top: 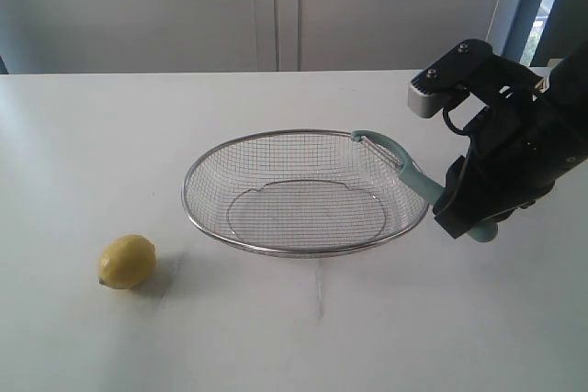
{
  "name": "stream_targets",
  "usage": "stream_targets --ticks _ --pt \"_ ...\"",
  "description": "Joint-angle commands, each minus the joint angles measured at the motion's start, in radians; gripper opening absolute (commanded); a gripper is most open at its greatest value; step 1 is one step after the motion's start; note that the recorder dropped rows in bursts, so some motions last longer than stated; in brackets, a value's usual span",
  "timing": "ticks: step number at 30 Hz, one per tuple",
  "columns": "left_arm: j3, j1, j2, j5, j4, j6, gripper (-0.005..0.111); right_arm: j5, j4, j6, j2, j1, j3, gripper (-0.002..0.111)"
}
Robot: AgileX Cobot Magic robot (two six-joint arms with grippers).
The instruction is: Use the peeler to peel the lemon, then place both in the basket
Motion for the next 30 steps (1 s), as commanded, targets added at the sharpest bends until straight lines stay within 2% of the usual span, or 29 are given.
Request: stream_targets --ticks 1,3,4,6,9,15,17,22,30 --pt "-0.128 -0.002 0.125 0.341 0.048 0.034 0.0 -0.009 0.003 -0.009 -0.008 0.003 0.002 0.0" --pt "-0.269 -0.013 0.24 0.565 -0.04 0.149 0.0 -0.009 0.003 -0.009 -0.008 0.003 0.002 0.0" --pt "-0.299 -0.026 0.27 0.613 -0.066 0.196 0.0 -0.009 0.003 -0.009 -0.008 0.003 0.002 0.0" --pt "-0.399 -0.081 0.357 0.779 -0.153 0.329 0.0 -0.009 0.003 -0.009 -0.008 0.003 0.002 0.0" --pt "-0.528 -0.187 0.51 0.99 -0.165 0.375 0.0 -0.009 0.003 -0.009 -0.008 0.003 0.002 0.0" --pt "-0.634 -0.361 0.768 1.044 -0.148 0.378 0.0 -0.009 0.003 -0.009 -0.008 0.003 0.002 0.0" --pt "-0.64 -0.391 0.849 1.04 -0.15 0.375 0.0 -0.009 0.003 -0.009 -0.008 0.003 0.002 0.0" --pt "-0.636 -0.398 0.957 1.002 -0.203 0.375 0.0 -0.009 0.003 -0.009 -0.008 0.003 0.002 0.0" --pt "-0.636 -0.398 0.987 0.955 -0.221 0.384 0.0 -0.009 0.003 -0.009 -0.008 0.003 0.002 0.0"
